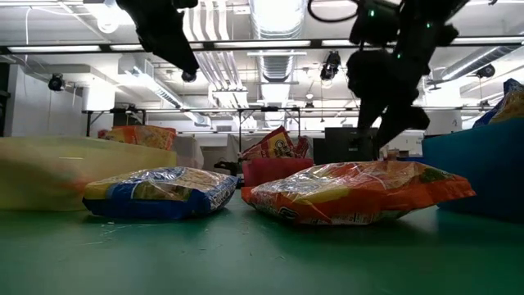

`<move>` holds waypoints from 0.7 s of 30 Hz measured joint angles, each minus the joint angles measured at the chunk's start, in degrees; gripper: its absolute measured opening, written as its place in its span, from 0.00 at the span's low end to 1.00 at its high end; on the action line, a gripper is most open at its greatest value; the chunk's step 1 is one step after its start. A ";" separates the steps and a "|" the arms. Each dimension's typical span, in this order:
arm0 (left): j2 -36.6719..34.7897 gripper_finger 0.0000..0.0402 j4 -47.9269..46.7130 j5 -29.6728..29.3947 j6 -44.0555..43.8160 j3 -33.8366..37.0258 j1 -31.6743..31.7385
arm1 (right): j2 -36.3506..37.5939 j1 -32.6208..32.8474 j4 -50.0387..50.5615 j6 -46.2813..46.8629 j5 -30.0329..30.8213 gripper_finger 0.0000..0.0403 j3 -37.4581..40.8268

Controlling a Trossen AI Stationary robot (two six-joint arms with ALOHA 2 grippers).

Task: Sort Maruchan noodles
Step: Put the orange noodle pack into the yellow bin

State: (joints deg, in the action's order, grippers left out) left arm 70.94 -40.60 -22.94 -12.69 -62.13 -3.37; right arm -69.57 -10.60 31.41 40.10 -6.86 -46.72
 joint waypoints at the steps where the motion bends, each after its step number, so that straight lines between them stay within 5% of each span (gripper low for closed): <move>1: 0.00 0.42 -0.02 0.00 -0.01 0.00 -0.31 | -0.28 -0.55 -2.13 0.02 -0.84 0.61 1.18; 21: 0.00 0.42 1.09 -0.04 -0.22 0.39 -3.40 | -19.48 -1.45 -36.15 -1.78 -14.65 0.70 6.70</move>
State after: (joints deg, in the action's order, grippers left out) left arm 70.94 -39.51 -22.98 -12.91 -61.73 -6.78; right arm -89.05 -12.05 -4.73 38.32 -21.51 -40.03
